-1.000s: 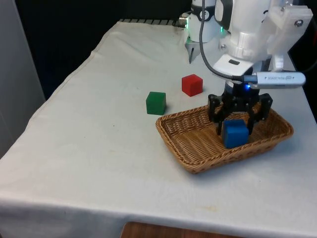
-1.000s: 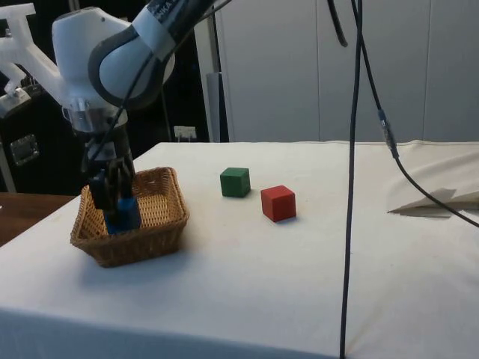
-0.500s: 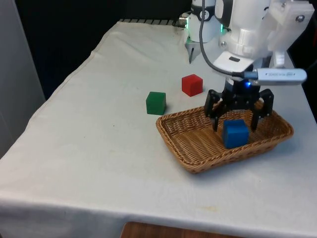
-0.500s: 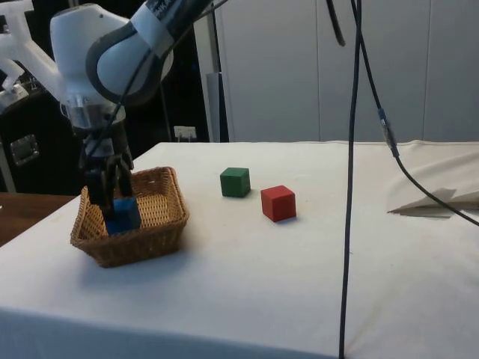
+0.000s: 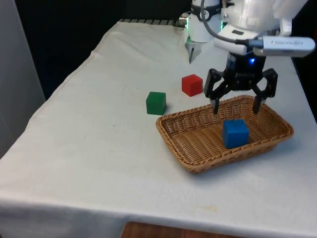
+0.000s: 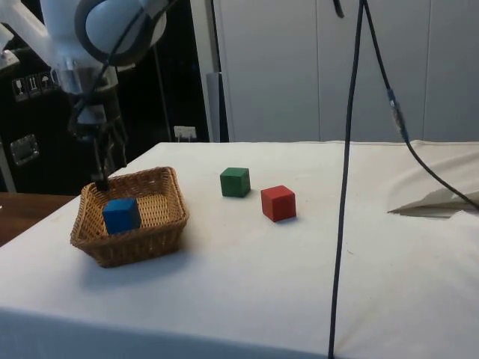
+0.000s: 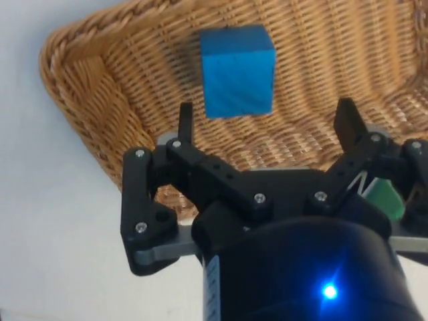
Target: Pick up the blue cube and place it into the basket.
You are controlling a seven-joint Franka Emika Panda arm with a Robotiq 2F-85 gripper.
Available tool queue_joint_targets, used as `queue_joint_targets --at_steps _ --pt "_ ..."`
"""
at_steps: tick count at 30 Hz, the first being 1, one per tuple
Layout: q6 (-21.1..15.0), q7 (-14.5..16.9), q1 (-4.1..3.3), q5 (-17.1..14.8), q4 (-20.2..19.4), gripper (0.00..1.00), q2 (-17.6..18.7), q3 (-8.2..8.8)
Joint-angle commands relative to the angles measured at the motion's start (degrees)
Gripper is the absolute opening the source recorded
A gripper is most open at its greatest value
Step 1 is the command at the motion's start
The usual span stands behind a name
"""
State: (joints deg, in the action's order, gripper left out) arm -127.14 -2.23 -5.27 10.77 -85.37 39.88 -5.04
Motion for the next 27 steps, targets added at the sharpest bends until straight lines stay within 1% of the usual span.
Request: queue_joint_targets --at_steps 1,5,7,8,9,10,14,15,16,17,18,20,21,23,25,26,27 --pt "0.80 0.34 0.17 -0.17 -0.69 1.00 -1.26 -0.11" --pt "1.83 0.69 0.57 -0.23 -2.23 1.00 -3.61 -0.06" --pt "1.83 1.03 0.92 -0.29 -3.84 1.00 -5.33 0.11" --pt "2.41 0.63 0.57 -0.06 -2.92 1.00 -4.58 0.29" --pt "2.41 0.80 0.69 -0.06 -3.67 1.00 -5.27 0.34" --pt "1.95 1.38 1.20 -0.34 -5.04 1.00 -6.65 0.29" --pt "1.89 2.18 1.95 -0.34 -7.33 1.00 -9.22 0.63" --pt "1.83 2.35 2.01 -0.34 -7.73 1.00 -9.63 0.74" --pt "2.35 1.95 1.66 -0.11 -7.22 1.00 -9.17 0.86" --pt "1.83 2.64 2.18 -0.40 -8.08 1.00 -10.14 0.86" --pt "1.83 3.04 2.41 -0.46 -8.77 1.00 -11.00 1.09" --pt "1.78 3.27 2.52 -0.46 -9.05 1.00 -11.40 1.20" --pt "1.72 3.78 2.81 -0.57 -9.63 1.00 -12.09 1.49" --pt "1.66 4.24 2.98 -0.74 -10.08 1.00 -12.78 1.78" --pt "1.49 4.81 3.32 -0.97 -10.54 1.00 -13.35 2.01" --pt "2.23 4.30 2.86 -0.52 -10.08 1.00 -12.95 2.29" --pt "1.43 5.10 3.44 -1.03 -10.71 1.00 -13.58 2.18"
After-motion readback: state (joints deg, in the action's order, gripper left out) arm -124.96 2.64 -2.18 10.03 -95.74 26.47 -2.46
